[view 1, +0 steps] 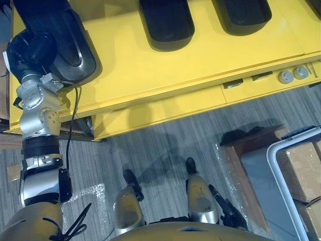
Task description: Walk over and take three plastic housings, then place them on the shelf
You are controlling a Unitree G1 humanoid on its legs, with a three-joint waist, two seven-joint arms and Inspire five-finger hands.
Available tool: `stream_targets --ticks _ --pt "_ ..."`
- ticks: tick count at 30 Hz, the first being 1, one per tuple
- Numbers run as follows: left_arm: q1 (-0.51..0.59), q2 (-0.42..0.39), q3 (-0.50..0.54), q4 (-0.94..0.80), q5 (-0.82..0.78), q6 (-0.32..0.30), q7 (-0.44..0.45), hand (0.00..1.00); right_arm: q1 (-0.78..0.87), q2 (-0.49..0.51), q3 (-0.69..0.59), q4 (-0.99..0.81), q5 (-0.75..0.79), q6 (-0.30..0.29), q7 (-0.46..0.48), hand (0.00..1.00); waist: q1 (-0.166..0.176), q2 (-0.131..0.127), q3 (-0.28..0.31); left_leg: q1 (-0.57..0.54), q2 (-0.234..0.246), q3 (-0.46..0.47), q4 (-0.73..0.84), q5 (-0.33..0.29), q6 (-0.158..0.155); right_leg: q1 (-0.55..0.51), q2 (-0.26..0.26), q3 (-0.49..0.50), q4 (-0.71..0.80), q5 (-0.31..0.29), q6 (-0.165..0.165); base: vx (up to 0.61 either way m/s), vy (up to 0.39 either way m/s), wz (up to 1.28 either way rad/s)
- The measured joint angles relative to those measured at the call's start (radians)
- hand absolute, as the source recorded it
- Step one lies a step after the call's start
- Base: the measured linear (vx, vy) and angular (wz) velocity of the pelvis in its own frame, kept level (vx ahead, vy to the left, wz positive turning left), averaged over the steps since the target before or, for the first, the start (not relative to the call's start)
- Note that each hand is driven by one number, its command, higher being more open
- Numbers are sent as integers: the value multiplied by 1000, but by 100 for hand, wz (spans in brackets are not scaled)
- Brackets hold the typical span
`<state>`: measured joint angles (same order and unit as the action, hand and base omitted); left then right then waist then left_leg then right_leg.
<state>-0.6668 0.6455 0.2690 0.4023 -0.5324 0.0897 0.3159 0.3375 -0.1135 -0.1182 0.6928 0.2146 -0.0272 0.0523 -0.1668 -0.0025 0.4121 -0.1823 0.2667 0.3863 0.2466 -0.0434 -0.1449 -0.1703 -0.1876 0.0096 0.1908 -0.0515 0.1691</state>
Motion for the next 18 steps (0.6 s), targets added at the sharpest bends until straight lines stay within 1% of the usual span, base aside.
stream_targets --ticks 3,6,10,13,16,18 --pt "-4 4 -18 0 35 6 -17 100 0 0 4 -4 9 0 1 100 1 0 2 -6 6 2 24 -14 0 0 2 8 -1 2 3 -14 1 -7" --pt "-14 10 -26 0 35 20 -16 100 0 1 11 -2 45 -1 1 100 1 0 2 -10 7 4 31 -19 1 -2 2 11 -2 4 5 -6 -1 -1" --pt "-34 24 -51 3 59 35 -12 100 0 2 11 -3 47 -1 5 100 1 0 3 -15 11 4 41 -22 2 -3 3 12 -5 7 5 -2 -2 -1" --pt "-43 34 -62 3 75 44 3 100 1 2 14 -4 46 -2 5 100 2 0 3 -17 23 14 54 -29 1 -2 13 21 -23 27 0 -12 -4 -13" --pt "-52 34 -76 5 75 44 24 100 3 2 15 -7 46 -4 3 100 -3 1 4 -17 24 15 55 -28 2 -1 13 22 -24 28 2 -1 -4 -2" --pt "-77 34 -97 28 73 43 38 100 3 2 15 -7 46 -9 2 100 -3 2 4 -14 24 15 55 -28 2 2 13 22 -25 29 3 0 0 0"
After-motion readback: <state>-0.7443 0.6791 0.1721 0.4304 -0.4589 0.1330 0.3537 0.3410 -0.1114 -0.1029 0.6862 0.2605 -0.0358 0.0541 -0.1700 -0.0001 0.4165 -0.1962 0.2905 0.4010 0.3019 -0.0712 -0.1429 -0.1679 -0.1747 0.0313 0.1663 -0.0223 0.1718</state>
